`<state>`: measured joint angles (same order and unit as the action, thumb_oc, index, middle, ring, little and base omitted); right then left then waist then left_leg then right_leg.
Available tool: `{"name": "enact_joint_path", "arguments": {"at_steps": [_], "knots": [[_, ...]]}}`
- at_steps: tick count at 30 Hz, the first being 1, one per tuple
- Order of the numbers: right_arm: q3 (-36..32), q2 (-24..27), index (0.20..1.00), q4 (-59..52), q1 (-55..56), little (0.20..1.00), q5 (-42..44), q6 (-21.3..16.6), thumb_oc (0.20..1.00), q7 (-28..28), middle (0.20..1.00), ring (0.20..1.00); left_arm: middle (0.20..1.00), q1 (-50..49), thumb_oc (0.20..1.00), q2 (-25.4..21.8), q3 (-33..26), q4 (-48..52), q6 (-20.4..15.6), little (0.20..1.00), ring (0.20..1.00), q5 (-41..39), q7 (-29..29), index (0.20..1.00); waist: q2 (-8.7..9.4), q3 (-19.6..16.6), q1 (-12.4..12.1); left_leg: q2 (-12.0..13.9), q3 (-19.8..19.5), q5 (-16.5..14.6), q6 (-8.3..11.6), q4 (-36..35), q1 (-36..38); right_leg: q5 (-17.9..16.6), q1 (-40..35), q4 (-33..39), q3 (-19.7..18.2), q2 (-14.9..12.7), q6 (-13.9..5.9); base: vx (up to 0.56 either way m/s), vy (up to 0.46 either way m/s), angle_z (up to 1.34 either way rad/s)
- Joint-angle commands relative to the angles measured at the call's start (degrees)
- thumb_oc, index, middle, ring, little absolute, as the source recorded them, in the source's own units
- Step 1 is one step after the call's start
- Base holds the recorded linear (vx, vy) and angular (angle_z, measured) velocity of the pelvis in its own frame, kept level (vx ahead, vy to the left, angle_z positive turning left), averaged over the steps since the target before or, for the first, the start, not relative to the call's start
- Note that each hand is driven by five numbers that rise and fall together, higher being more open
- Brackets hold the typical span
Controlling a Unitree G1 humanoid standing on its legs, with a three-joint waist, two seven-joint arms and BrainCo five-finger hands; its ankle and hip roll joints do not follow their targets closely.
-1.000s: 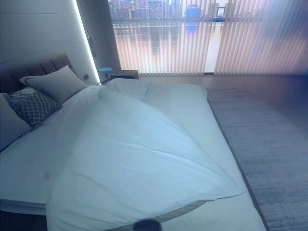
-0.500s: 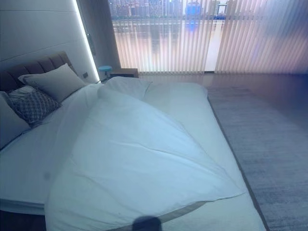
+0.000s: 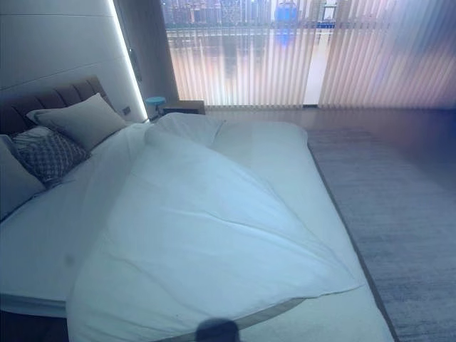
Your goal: Make the bed
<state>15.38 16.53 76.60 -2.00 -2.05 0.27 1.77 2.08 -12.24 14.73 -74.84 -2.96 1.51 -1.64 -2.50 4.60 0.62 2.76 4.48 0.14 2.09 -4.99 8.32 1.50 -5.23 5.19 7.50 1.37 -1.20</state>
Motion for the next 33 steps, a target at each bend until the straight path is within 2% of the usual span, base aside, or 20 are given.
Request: {"name": "enact_joint_path", "arguments": {"at_steps": [1, 5, 6, 8, 9, 17, 26, 33], "knots": [[-0.59, -0.7, 1.0, 1.16, -3.77, 1.0, 4.4, -0.28, 1.0, 0.64, 1.0, 1.0, 1.0, 3.04, 1.0, -0.24, -0.19, -1.71, -0.01, 1.0, 1.0, -0.28, -0.58, 1.0, 3.66, 0.35, 0.18, -4.47, 0.39, -1.12, -0.4, -0.01, -1.0, -3.35, -1.07, -0.19, -1.47, -2.63, -4.58, 0.0, 0.0, 0.0], [-4.42, -1.34, 1.0, -1.37, -4.46, 1.0, 14.45, -1.38, 1.0, 0.7, 1.0, 1.0, 1.0, 3.46, 1.0, -0.27, -0.46, -1.65, -0.1, 1.0, 1.0, -1.37, -0.95, 1.0, 3.49, 1.11, 0.38, -4.41, 0.41, -0.64, -0.28, -0.01, -2.23, -3.65, 0.18, -0.19, -1.39, -2.62, -4.66, 0.0, 0.0, 0.0], [-4.42, -1.34, 1.0, -1.37, -4.46, 1.0, 14.45, -1.38, 1.0, 0.7, 1.0, 1.0, 1.0, 3.46, 1.0, -0.27, -0.46, -1.65, -0.1, 1.0, 1.0, -1.37, -0.95, 1.0, 3.49, 1.11, 0.38, -4.41, 0.41, -0.64, -0.28, -0.01, -2.23, -3.65, 0.18, -0.19, -1.39, -2.62, -4.66, -0.05, 0.007, -0.01], [-6.53, -2.1, 1.0, -5.55, -6.46, 1.0, 24.56, -3.01, 1.0, 1.04, 1.0, 1.0, 1.0, 4.62, 1.0, -0.35, -0.15, -1.25, -0.45, 1.0, 1.0, -3.01, -1.96, 1.0, 3.24, 2.77, 0.56, -4.29, 0.47, 0.15, -0.11, -0.01, -4.49, -4.38, 2.51, -0.19, -1.29, -2.62, -4.73, -0.1, 0.007, 0.0], [-6.53, -2.1, 1.0, -5.56, -6.47, 1.0, 24.57, -3.01, 1.0, 1.04, 1.0, 1.0, 1.0, 4.63, 1.0, -0.35, -0.15, -1.25, -0.45, 1.0, 1.0, -3.02, -1.96, 1.0, 3.24, 2.75, 0.56, -4.29, 0.47, 0.16, -0.11, -0.01, -4.52, -4.38, 2.54, -0.19, -1.29, -2.62, -4.73, -0.1, -0.002, -0.02], [-9.39, -1.51, 1.0, -12.91, -13.83, 1.0, 45.92, -6.87, 1.0, 4.25, 1.0, 1.0, 1.0, 9.02, 1.0, 0.12, 2.1, 0.72, -1.33, 1.0, 1.0, -9.37, -5.26, 1.0, 2.12, 8.11, 0.23, -4.4, -0.25, 3.14, 0.39, -0.01, -12.1, -6.82, 10.04, -0.63, -0.03, -3.22, -4.68, -0.11, 0.0, 0.05], [-11.96, -0.16, 1.0, -13.42, -22.32, 1.0, 55.52, -10.37, 1.0, 9.31, 1.0, 1.0, 1.0, 10.59, 1.0, 1.23, 4.05, 1.93, -1.69, 1.0, 1.0, -13.95, -6.81, 1.0, 0.81, 10.73, -0.62, -4.6, -0.72, 4.61, 0.83, -0.01, -17.39, -8.19, 14.97, -0.19, 0.08, -3.53, -4.8, -0.01, -0.006, 0.04], [-14.15, 1.16, 1.0, -10.43, -29.14, 1.0, 61.55, -11.93, 1.0, 11.21, 1.0, 1.0, 1.0, 10.85, 1.0, 2.09, 5.97, 3.22, -1.66, 1.0, 1.0, -16.37, -7.4, 1.0, -0.46, 12.02, -1.43, -4.87, -1.09, 5.03, 1.05, -0.01, -19.71, -8.31, 17.18, -0.19, 0.17, -3.65, -4.73, 0.0, -0.005, 0.02]]}}
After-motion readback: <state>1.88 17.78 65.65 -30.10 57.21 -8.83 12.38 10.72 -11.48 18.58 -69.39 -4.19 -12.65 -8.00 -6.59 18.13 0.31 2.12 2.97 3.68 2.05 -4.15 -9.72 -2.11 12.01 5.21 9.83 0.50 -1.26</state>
